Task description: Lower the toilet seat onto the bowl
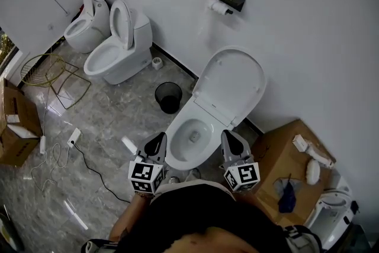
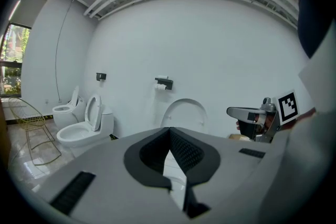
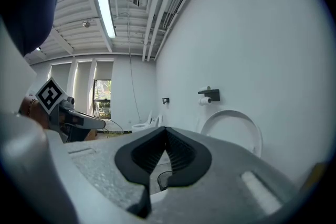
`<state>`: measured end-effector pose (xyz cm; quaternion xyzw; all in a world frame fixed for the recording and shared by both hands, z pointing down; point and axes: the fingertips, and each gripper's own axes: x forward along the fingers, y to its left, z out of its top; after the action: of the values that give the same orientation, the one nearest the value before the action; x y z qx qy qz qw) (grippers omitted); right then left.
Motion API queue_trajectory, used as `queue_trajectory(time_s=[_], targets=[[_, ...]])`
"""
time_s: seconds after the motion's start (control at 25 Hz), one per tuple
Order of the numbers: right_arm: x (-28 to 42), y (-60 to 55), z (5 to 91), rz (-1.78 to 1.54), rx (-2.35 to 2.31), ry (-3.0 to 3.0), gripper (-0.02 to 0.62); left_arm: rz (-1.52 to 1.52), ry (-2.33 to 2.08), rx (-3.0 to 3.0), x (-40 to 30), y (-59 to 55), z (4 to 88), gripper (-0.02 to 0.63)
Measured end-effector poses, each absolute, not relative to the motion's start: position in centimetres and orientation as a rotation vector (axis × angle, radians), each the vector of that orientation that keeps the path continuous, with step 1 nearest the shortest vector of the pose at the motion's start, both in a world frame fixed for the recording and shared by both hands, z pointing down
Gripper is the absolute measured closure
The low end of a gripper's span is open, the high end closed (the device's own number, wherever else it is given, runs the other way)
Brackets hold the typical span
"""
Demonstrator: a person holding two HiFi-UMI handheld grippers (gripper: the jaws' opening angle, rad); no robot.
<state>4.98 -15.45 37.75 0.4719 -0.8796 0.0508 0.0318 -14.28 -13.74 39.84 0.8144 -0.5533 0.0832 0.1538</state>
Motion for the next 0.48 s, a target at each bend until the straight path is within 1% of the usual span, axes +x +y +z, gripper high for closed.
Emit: queue_trajectory(time_s=[0.4,0.48], targets=[[5.4,-15.8,38.5,0.122,1.457,-2.66,0.591,0.271,-1.568,2.384,-13.2,-14.3,39.8,0.603],[5.6,-16.1,38.7,0.167,1.47,-2.667,0.591,0.271,-1.574,2.382,-13.2,-14.5,39.7,0.603]])
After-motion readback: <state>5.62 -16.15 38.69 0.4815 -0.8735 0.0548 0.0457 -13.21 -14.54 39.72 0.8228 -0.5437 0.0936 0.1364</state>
